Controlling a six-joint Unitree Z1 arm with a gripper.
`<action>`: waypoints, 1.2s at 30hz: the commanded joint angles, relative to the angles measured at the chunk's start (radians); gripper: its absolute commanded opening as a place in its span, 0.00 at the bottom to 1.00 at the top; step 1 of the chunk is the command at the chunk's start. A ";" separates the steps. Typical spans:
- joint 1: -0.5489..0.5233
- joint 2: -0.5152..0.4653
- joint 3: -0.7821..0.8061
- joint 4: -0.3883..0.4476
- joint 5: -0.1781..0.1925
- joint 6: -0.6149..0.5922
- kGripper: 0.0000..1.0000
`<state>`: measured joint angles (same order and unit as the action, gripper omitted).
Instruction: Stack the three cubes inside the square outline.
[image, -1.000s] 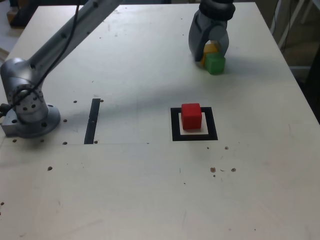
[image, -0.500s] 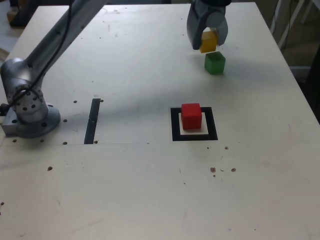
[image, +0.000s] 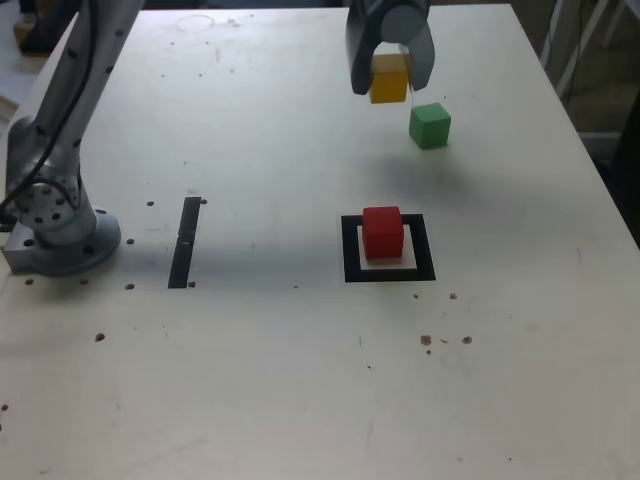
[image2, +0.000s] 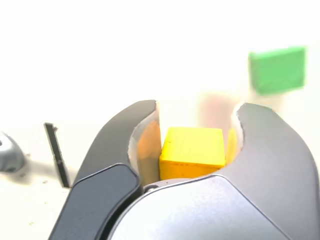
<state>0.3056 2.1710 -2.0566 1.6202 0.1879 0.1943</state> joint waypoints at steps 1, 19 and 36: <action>-0.047 -0.044 0.069 0.012 0.001 -0.021 0.44; -0.263 -0.162 0.321 -0.075 -0.032 -0.135 0.44; -0.367 -0.192 0.431 -0.222 -0.084 -0.218 0.44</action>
<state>-0.0587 1.9812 -1.6238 1.4101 0.1102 -0.0203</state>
